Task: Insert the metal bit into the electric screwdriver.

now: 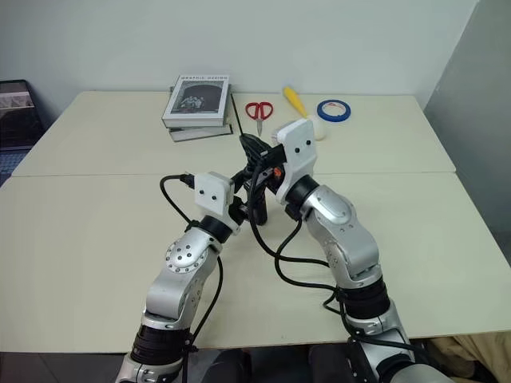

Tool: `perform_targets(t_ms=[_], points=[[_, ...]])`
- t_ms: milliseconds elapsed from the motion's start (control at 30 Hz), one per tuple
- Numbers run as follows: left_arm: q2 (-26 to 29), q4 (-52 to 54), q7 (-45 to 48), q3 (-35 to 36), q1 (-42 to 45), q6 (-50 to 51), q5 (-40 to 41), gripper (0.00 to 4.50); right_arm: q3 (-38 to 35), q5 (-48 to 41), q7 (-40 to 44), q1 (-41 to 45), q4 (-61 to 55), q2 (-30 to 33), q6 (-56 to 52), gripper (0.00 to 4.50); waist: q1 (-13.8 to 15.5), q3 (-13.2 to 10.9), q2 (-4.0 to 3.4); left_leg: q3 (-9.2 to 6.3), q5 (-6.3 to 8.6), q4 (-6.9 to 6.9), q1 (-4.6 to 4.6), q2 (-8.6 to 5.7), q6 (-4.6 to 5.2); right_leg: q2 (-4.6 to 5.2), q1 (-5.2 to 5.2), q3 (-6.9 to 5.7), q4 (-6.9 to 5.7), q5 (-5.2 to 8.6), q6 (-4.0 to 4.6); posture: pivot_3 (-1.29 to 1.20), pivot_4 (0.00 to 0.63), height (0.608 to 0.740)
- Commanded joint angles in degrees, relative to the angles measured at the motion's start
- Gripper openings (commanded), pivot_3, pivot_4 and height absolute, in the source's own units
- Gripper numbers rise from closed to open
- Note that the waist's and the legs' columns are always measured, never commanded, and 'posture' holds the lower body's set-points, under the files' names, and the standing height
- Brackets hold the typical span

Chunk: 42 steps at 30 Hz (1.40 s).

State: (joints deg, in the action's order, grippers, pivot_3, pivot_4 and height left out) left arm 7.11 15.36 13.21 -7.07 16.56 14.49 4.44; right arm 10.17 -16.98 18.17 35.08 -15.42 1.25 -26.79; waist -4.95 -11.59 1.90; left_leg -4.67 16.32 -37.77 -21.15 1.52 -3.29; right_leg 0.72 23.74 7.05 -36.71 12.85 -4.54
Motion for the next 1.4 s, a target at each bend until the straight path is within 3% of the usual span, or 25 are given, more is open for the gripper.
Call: perform_targets(t_ms=[33,833,1400], points=[[0.55,1.58,-0.57,1.19,-0.06,-0.12,-0.51,1.64,-0.82,-0.06,-0.47,0.17,-3.13,-0.39,1.49,0.0,0.0,0.0,0.0,0.0,0.0,0.0,-0.01,0.0,0.0,0.0,0.01,0.0,0.0,0.0,0.0,0.0,0.15,0.74],[0.45,1.56,-0.57,1.03,-0.2,-0.11,-0.53,1.64,1.03,0.65,-1.99,-1.67,-4.15,-1.06,1.03,0.0,0.0,0.0,0.0,-0.02,0.0,-0.02,-0.44,0.01,0.0,0.0,0.4,-0.02,0.0,-0.06,-0.1,0.0,0.15,0.74],[0.52,1.34,-0.26,0.75,-0.23,-0.56,-0.62,1.64,0.88,-0.42,-3.37,2.47,-7.16,-0.63,-9.41,0.0,-0.01,0.01,0.01,-0.04,0.0,-0.02,-0.45,0.01,0.0,0.0,0.4,-0.03,0.0,-0.06,-0.1,0.0,0.15,0.74]])
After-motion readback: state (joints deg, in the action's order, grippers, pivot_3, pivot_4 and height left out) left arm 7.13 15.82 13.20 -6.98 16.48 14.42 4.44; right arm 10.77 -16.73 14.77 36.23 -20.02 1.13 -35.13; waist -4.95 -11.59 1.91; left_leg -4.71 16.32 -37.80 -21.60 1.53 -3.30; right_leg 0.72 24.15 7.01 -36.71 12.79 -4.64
